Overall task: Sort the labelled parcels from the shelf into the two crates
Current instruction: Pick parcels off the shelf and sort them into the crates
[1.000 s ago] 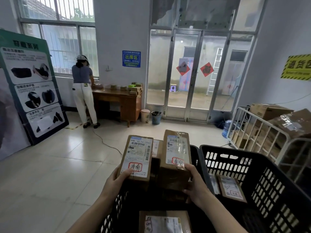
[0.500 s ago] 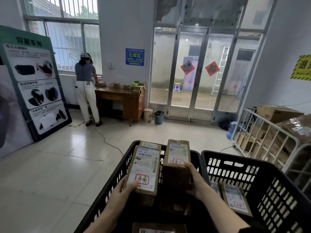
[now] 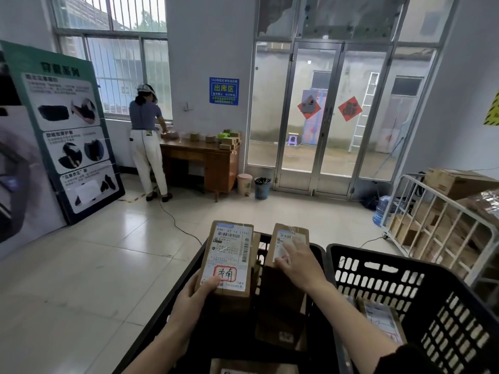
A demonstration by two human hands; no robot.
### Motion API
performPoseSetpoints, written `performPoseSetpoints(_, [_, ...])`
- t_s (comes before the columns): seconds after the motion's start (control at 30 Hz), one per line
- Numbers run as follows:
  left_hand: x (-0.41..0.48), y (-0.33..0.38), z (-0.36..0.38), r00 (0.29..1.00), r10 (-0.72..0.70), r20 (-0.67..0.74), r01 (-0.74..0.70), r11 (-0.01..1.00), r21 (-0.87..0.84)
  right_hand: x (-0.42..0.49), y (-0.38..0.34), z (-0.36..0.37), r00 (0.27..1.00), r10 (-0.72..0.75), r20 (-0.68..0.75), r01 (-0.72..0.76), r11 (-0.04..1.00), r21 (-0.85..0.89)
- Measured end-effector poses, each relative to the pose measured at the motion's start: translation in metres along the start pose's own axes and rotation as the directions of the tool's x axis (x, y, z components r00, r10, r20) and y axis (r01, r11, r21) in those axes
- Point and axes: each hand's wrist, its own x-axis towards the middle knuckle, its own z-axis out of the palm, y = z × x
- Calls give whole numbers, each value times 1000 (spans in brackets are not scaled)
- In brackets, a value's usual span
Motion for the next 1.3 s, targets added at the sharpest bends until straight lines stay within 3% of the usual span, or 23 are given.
performPoseSetpoints(0.3, [7,-1,-10,1000,-16,6,16,1000,-9,7,7,22,999,-42,-32,40,998,-57])
performPoseSetpoints(0.53, [-4,7,-8,1000,-2,11,2,1000,-4,9,1,11,996,32,83,-27,998,-57])
performPoseSetpoints(0.67, [-13,16,-5,999,30,22,-31,999,35,-6,-3,-5,997,2,-71,-9,995,-97])
performPoseSetpoints(0.8, [-19,20,10,998,42,47,-43,999,30,-37,-23,-26,996,-28,-85,37,993,109])
performPoseSetpoints(0.9, [-22,23,27,995,52,82,-54,998,18,-67,-35,-39,1000,2,23,-12,914,407])
performPoseSetpoints(1.03, [-24,24,54,989,59,132,-61,998,12,-97,-35,-57,967,38,253,-208,690,693])
performPoseSetpoints(1.13, [-29,23,81,982,65,175,-67,998,7,-112,-22,-73,942,99,322,-319,563,763])
performPoseSetpoints(1.3, [-41,20,133,967,96,237,-109,993,45,-134,16,-100,935,139,326,-352,477,805])
